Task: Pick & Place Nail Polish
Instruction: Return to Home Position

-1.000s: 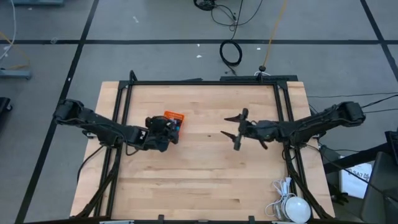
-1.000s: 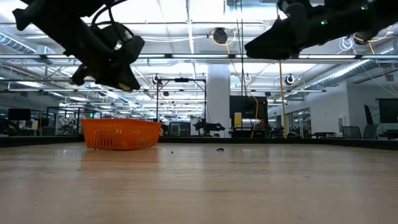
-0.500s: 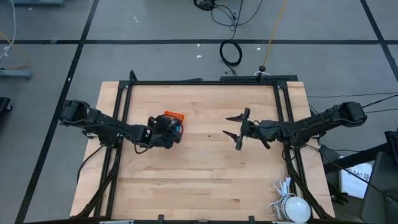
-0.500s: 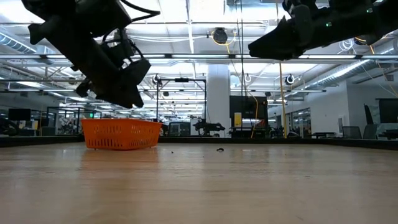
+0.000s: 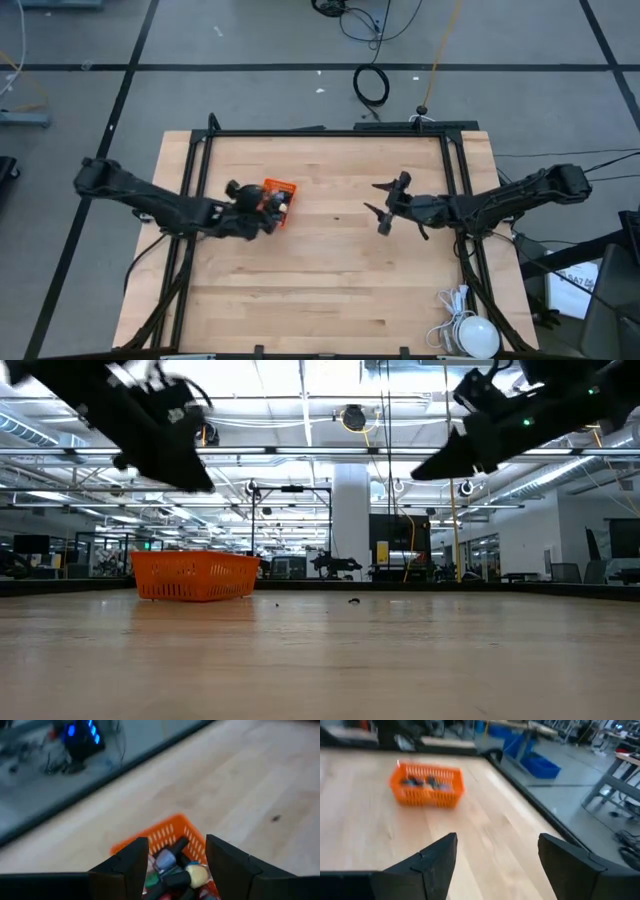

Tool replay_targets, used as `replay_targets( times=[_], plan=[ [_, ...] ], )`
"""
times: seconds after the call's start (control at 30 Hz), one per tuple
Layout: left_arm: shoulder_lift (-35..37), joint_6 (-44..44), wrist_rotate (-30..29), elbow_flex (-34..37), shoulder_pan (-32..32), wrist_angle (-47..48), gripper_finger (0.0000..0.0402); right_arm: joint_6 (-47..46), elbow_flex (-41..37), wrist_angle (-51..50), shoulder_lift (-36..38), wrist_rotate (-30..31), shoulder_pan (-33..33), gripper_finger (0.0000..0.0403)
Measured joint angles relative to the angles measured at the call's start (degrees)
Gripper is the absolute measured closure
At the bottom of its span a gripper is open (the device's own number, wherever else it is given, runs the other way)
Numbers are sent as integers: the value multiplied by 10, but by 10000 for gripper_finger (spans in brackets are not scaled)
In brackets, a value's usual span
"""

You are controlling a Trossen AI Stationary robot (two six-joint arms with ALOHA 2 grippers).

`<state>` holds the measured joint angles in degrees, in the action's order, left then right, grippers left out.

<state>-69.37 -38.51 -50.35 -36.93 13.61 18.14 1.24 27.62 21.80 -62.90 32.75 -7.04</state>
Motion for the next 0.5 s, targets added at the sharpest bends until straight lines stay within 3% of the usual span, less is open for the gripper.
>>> replay_targets(
  times=[0.13, 0.33, 0.5],
  plan=[
    [98, -37, -37, 3, 57, 123, 206, -8, -17, -43, 31, -51, -14, 140],
    [189, -179, -202, 114, 177, 146, 206, -11, -113, 61, 119, -121, -17, 140],
    [250, -252, -197, 211, 247, 116, 206, -35, -160, 37, 224, -123, -15, 140]
  ],
)
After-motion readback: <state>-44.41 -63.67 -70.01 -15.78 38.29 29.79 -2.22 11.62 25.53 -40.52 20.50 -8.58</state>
